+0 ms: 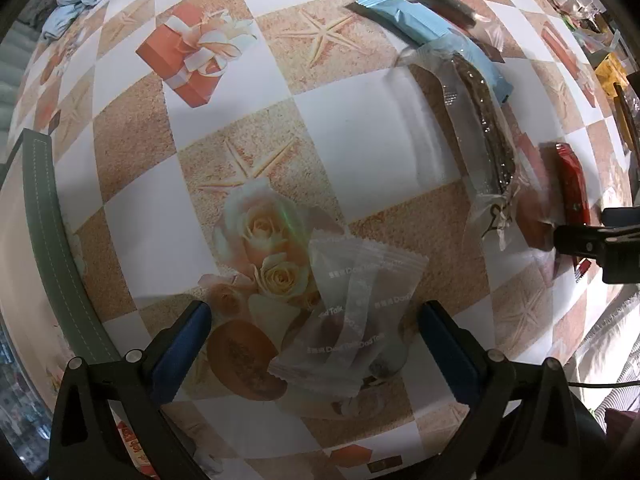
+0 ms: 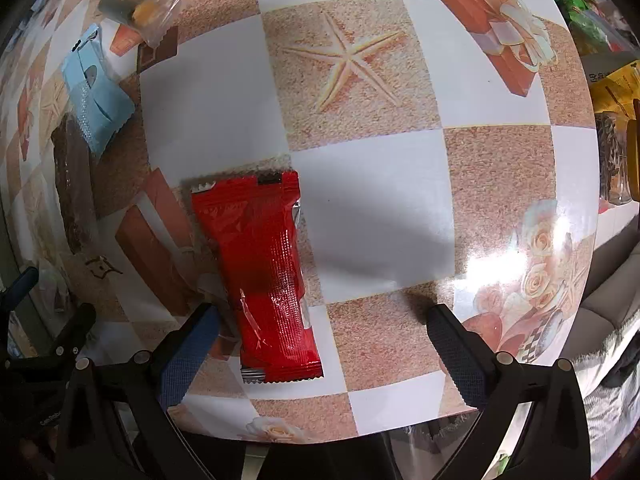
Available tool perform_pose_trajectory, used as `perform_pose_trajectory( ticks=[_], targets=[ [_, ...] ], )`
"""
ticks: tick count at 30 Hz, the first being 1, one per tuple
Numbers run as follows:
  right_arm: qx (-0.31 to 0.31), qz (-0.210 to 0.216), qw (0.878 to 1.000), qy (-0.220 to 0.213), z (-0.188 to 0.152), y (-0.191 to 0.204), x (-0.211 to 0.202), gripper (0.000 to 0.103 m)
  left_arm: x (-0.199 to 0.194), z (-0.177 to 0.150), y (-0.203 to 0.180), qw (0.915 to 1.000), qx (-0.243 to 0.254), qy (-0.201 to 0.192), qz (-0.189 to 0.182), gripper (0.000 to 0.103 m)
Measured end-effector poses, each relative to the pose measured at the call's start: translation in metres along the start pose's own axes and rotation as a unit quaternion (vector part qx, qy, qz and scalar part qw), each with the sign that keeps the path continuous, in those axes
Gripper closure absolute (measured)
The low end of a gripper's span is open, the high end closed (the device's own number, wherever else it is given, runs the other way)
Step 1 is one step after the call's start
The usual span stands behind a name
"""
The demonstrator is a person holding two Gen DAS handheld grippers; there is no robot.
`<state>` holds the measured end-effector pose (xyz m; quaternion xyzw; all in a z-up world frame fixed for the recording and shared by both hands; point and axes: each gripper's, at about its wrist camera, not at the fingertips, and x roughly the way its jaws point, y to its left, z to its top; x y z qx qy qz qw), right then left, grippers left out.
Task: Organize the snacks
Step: 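Move left gripper to clear wrapped snack while right gripper approaches red bar wrapper, then close left gripper on clear wrapped snack while right gripper grasps red bar wrapper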
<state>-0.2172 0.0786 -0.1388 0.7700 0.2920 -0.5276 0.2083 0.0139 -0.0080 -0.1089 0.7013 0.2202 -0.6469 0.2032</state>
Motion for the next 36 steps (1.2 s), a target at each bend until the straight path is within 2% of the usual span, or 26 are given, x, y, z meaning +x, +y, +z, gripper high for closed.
perform_pose_trajectory(
  ticks=[6, 15, 22, 36],
  targets=[
    [0.002, 0.001, 1.0, 0.001, -0.005, -0.006, 0.007, 0.0, -0.004, -0.003, -0.001, 1.0, 0.006, -0.001, 0.001, 0.0],
    [0.007, 0.002, 1.0, -0.026, -0.012, -0.005, 0.003, 0.0, -0.004, -0.004, 0.0, 0.9999, 0.004, -0.009, 0.0, 0.0],
    [0.007, 0.002, 1.0, -0.003, -0.012, -0.006, 0.005, 0.0, -0.003, -0.005, 0.0, 0.9999, -0.001, -0.01, 0.0, 0.0],
    [0.003, 0.001, 1.0, 0.0, -0.021, -0.009, 0.014, 0.0, -0.004, -0.005, 0.0, 0.9999, 0.005, -0.01, 0.0, 0.0]
  ],
)
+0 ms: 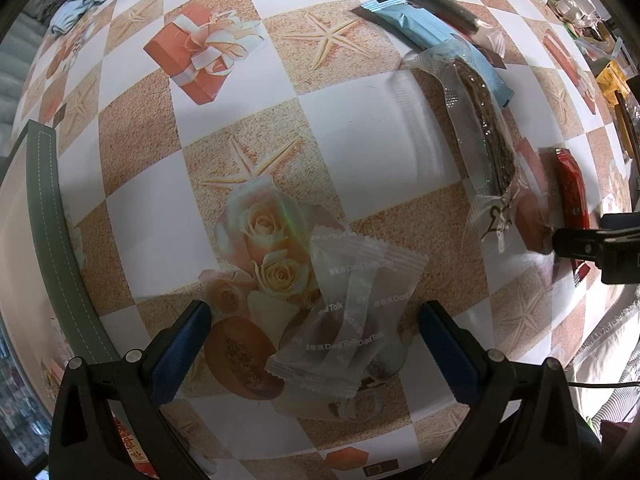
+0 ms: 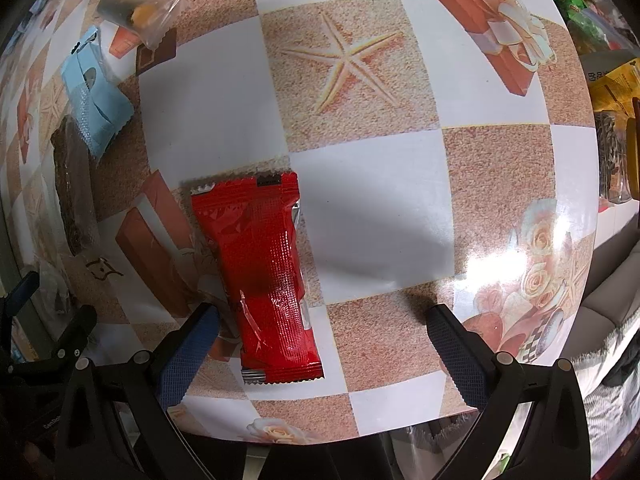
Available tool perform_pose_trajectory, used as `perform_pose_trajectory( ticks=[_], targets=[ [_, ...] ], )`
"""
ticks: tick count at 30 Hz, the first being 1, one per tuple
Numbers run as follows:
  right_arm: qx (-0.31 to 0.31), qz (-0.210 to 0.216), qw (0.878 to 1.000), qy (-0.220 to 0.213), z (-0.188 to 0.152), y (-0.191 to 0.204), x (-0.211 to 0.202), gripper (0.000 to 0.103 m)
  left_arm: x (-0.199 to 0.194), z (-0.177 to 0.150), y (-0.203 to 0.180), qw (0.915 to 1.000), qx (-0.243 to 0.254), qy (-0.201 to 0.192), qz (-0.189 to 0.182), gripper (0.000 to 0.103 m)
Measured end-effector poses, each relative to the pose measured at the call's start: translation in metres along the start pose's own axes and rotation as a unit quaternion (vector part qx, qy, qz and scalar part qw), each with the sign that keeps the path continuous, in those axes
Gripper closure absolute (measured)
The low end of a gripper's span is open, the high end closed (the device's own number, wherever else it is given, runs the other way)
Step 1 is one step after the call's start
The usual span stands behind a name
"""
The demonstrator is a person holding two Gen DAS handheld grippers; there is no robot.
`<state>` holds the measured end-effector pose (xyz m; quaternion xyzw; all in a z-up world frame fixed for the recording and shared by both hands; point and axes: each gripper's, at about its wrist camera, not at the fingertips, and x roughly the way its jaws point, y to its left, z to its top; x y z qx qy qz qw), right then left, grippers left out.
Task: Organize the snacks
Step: 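Close left gripper on clear wrapped snack while right gripper grasps red bar wrapper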
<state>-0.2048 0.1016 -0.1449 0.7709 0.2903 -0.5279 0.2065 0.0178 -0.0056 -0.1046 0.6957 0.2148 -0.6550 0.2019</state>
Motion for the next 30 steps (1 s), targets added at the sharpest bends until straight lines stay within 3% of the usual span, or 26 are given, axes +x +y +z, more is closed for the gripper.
perform_pose_trajectory(
  ticks=[18, 23, 26, 28, 30],
  targets=[
    [0.006, -0.001, 1.0, 0.009, 0.01, 0.002, 0.001, 0.0, 0.003, 0.004, 0.001, 0.9994, -0.024, 0.026, 0.002, 0.0],
    [-0.018, -0.005, 1.0, -0.005, 0.006, 0.019, -0.008, 0.024, 0.002, 0.005, 0.002, 0.9992, -0.03, 0.027, 0.0, 0.005],
    [-0.038, -0.011, 0.999, -0.019, 0.006, 0.028, -0.016, 0.06, -0.001, 0.004, -0.001, 0.9995, -0.022, 0.02, -0.001, 0.017],
    [-0.045, -0.01, 0.999, -0.025, 0.007, 0.031, -0.02, 0.075, -0.005, 0.006, -0.001, 0.9997, -0.017, 0.015, -0.003, 0.028],
    [-0.043, -0.008, 0.999, -0.025, 0.008, 0.032, -0.02, 0.075, -0.01, 0.007, -0.001, 0.9999, -0.012, 0.008, -0.005, 0.042]
  ],
)
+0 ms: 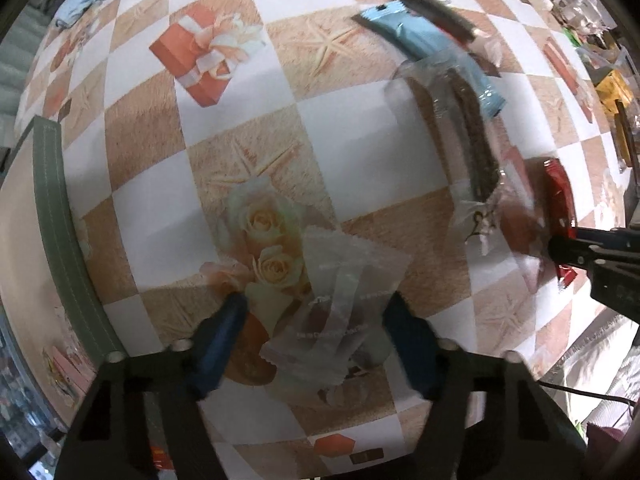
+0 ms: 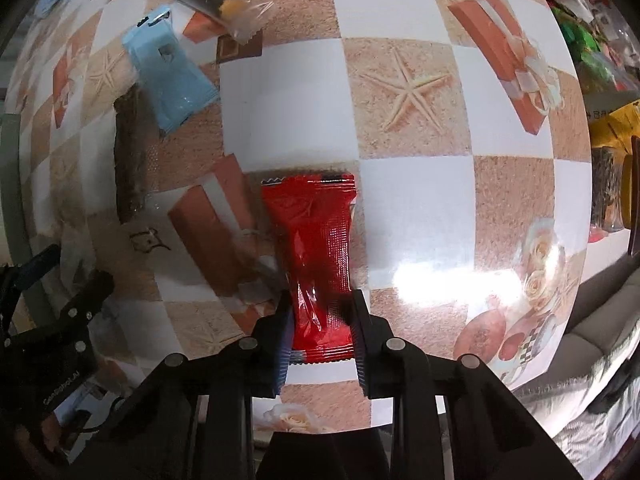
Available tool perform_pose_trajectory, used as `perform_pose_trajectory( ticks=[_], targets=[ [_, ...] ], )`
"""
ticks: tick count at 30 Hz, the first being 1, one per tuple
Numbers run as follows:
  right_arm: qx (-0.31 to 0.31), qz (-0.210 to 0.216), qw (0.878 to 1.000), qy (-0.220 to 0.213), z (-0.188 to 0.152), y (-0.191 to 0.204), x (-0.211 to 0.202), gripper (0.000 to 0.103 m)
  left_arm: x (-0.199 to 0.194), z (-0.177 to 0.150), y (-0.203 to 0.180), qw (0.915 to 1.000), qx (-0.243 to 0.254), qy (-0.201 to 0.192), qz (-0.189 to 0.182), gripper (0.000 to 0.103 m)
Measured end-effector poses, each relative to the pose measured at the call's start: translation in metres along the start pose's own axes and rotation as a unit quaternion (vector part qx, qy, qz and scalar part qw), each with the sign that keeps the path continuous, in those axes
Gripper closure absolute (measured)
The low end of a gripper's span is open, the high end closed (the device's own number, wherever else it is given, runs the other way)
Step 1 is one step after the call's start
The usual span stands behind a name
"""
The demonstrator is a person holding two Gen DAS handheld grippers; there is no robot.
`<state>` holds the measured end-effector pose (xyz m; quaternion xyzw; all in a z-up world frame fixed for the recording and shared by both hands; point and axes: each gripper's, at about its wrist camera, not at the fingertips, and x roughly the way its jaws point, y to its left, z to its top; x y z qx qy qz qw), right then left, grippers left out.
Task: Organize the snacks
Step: 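Close left gripper on clear wrapped snack while right gripper grasps red bar wrapper, then carry both held snacks up and over to the beige tray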
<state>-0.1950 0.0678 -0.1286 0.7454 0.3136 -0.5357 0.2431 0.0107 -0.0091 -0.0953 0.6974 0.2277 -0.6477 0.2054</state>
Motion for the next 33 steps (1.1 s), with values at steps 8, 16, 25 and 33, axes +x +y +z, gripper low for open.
perform_pose_trajectory(
  ticks=[8, 16, 25, 33],
  targets=[
    [0.009, 0.048, 0.999, 0.013, -0.001, 0.003, -0.001, 0.075, -0.006, -0.005, 0.01, 0.9999, -0.005, -0.001, -0.013, 0.071],
    [-0.009, 0.069, 0.997, 0.013, 0.002, 0.021, -0.014, 0.075, -0.013, -0.018, 0.028, 0.9994, -0.023, -0.011, -0.022, 0.071],
    [-0.044, 0.07, 0.997, 0.0, 0.004, 0.048, -0.034, 0.075, -0.03, -0.023, 0.051, 0.997, -0.058, -0.043, -0.028, 0.071],
    [-0.092, 0.058, 0.994, -0.024, 0.008, 0.074, -0.064, 0.075, -0.048, -0.032, 0.087, 0.991, -0.106, -0.076, -0.032, 0.071]
  ],
)
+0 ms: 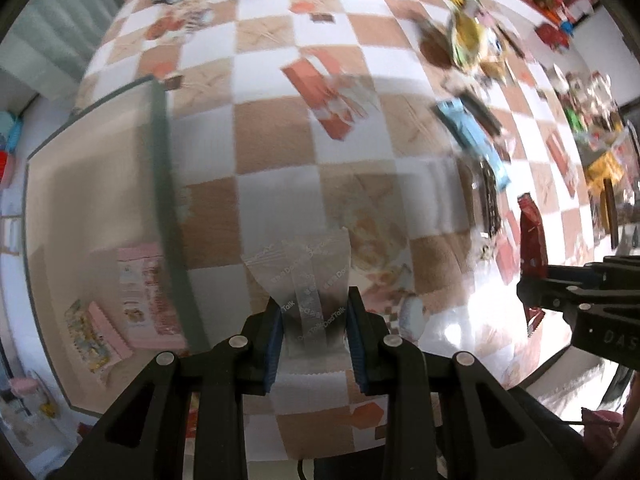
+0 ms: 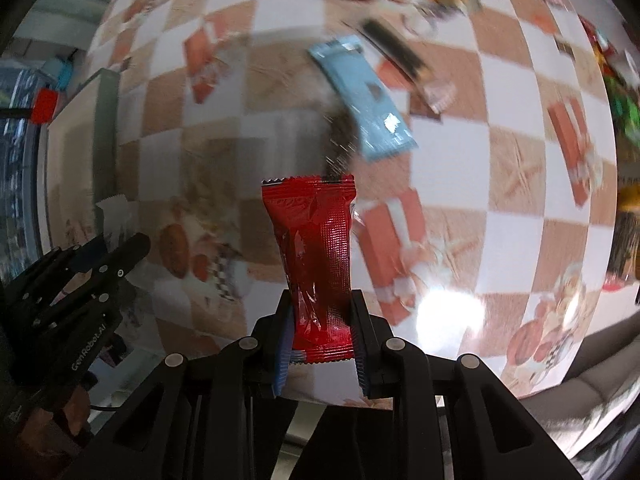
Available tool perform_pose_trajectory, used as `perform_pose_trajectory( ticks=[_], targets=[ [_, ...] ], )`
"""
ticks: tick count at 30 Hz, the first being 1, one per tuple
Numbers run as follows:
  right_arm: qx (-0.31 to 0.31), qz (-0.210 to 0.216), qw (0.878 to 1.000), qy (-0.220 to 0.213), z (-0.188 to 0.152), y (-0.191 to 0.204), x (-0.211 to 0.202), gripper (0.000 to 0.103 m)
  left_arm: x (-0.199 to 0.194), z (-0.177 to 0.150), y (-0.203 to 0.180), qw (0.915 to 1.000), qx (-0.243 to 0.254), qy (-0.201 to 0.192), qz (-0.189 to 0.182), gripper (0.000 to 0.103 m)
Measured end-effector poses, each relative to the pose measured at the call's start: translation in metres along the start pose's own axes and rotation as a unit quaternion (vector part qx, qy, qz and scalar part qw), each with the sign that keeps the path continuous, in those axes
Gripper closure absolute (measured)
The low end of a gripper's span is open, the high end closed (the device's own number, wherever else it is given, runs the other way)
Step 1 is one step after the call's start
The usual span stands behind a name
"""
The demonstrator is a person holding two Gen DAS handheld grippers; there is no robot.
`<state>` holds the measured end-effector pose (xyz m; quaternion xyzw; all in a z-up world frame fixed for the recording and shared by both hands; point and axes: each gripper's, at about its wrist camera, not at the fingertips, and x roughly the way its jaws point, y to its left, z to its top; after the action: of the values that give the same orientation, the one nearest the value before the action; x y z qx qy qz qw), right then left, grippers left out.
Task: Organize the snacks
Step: 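Carry both held snacks up and over to the beige tray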
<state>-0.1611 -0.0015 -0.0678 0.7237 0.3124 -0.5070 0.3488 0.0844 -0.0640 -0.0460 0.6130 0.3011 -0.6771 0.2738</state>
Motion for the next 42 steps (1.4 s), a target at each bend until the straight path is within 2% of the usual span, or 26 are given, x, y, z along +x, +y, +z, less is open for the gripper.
perform_pose_trajectory(
  ticks=[5, 9, 17, 19, 29, 37, 42],
  targets=[
    [-0.036, -0.009, 0.999, -0.007, 0.008, 0.032, -0.009, 0.075, -0.016, 0.004, 0.023, 0.9991, -0.036, -0.023, -0.004, 0.071],
    [-0.067, -0.021, 0.998, -0.007, 0.007, 0.065, -0.007, 0.075, -0.025, -0.008, 0.037, 0.9973, -0.063, -0.037, -0.002, 0.071],
    [-0.123, -0.028, 0.992, -0.008, 0.02, 0.123, -0.002, 0.075, -0.036, -0.019, 0.078, 0.9921, -0.107, -0.061, 0.025, 0.071],
    [-0.136, -0.024, 0.99, -0.009, 0.014, 0.141, 0.002, 0.075, -0.038, -0.022, 0.092, 0.9901, -0.122, -0.062, 0.03, 0.071],
    [-0.189, -0.005, 0.982, 0.002, 0.034, 0.222, 0.019, 0.075, -0.04, -0.034, 0.157, 0.9788, -0.188, -0.06, 0.055, 0.071],
    [-0.195, 0.014, 0.98, 0.019, 0.05, 0.265, 0.035, 0.075, -0.027, -0.041, 0.185, 0.9726, -0.223, -0.04, 0.053, 0.071],
    [-0.194, 0.024, 0.98, 0.026, 0.057, 0.285, 0.045, 0.075, -0.02, -0.041, 0.194, 0.9717, -0.229, -0.031, 0.048, 0.071]
  ],
)
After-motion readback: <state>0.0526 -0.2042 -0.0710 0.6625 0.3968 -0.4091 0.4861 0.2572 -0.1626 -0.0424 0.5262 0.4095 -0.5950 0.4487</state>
